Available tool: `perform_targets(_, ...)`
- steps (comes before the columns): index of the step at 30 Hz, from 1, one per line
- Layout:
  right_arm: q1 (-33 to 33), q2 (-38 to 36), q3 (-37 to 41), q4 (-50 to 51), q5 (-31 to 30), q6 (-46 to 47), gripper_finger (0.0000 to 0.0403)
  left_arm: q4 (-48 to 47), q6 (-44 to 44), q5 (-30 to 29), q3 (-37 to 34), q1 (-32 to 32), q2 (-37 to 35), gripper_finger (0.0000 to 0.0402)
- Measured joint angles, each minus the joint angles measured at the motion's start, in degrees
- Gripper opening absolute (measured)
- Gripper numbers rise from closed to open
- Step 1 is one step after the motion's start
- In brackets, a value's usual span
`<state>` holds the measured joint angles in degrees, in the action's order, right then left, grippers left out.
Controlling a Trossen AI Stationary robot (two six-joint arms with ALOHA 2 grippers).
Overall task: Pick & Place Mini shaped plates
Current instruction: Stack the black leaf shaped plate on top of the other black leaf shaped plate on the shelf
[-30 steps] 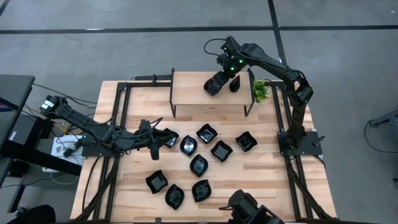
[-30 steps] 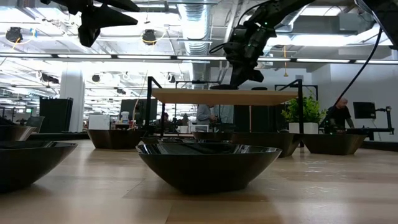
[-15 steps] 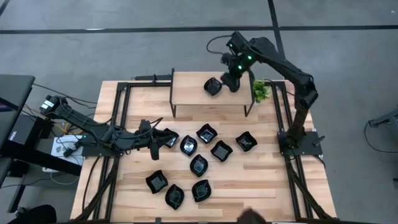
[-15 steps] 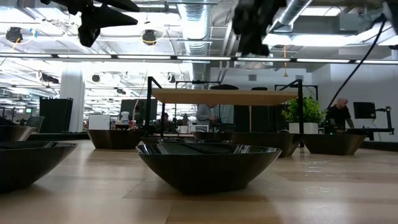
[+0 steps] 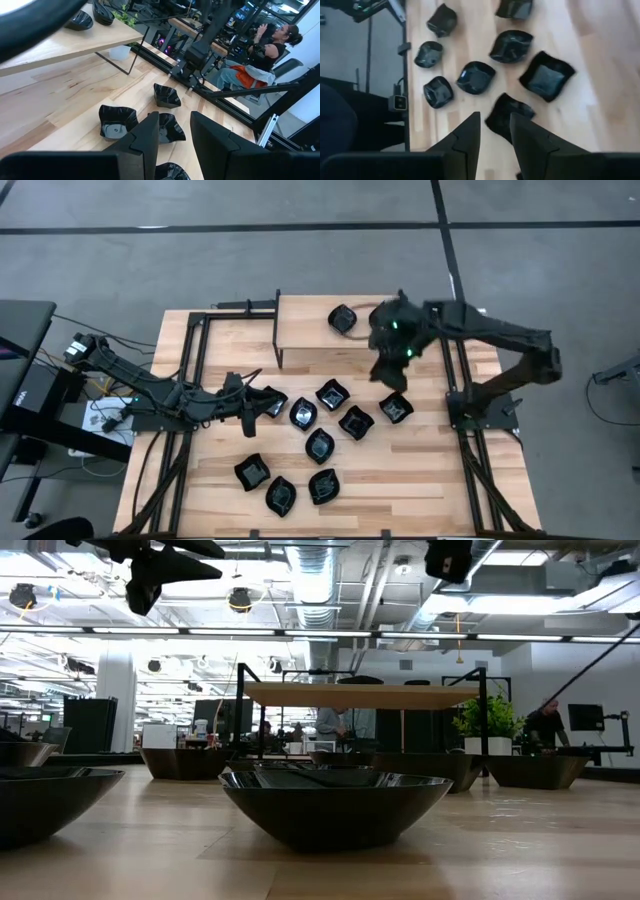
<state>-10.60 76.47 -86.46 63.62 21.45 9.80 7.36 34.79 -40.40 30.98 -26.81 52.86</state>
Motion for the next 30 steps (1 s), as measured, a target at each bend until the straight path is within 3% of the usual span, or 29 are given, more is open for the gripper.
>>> perform_targets(9, 11.96, -4.12, 16.1, -15.54, -0.52, 9.67, 0.0102, 0.77, 2.83, 0.23, 0.0, 0.0, 0.0, 0.0113)
perform_targets(15, 17.13, -5.92, 26.54, -28.33, -0.95, 9.48, 0.0102, 1.49, 4.52, 6.54, 0.0, -0.57, 0.02, 0.0113)
perform_targets(23, 17.62, -15.7, 42.16, -47.25, -6.55, 17.12, 0.0102, 2.99, 4.52, 6.94, 0.02, -2.38, 0.02, 0.0113)
perform_targets(30, 17.23, -29.47, 51.04, -56.94, -13.62, 17.48, 0.0102, 7.07, 6.1, 13.45, 0.02, -2.54, 0.02, 0.0113)
